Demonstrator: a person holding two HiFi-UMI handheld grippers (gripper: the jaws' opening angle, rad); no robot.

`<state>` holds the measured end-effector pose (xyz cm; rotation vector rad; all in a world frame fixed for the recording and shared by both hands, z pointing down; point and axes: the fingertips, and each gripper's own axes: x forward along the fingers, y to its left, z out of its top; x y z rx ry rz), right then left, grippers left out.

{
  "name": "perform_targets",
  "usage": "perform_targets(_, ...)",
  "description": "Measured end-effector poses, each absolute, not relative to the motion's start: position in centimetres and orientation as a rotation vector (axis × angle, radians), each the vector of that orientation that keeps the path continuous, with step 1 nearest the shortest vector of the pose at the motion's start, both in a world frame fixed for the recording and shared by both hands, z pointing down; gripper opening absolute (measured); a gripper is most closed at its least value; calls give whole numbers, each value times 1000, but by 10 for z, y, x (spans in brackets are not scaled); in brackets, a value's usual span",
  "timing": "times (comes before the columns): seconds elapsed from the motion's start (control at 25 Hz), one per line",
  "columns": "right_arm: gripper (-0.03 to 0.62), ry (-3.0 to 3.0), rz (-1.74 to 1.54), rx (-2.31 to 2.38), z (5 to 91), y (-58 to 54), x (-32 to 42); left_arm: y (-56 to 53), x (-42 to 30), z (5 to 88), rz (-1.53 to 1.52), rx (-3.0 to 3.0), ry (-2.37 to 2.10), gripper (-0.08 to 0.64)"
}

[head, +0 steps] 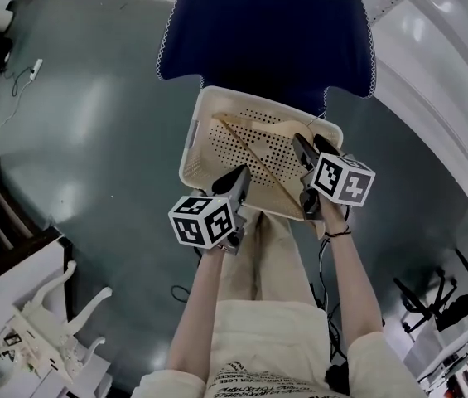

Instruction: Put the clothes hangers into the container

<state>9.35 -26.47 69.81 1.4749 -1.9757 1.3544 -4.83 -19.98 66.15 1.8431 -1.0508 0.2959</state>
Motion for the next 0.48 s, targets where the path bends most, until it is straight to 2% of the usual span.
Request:
perform_targets(0.16,233,-1988,1277,1509,682,-267,98,-202,-44,651,292,1863,-1039,23)
perform_targets(0.28,182,-2018,1248,1493,671,-264,98,-201,-38,641,293,1894,-1027,23)
perform_targets(0.48,49,-2072,1162,1424,646,-258,90,-202,-32,612,306,2001,-1008,23)
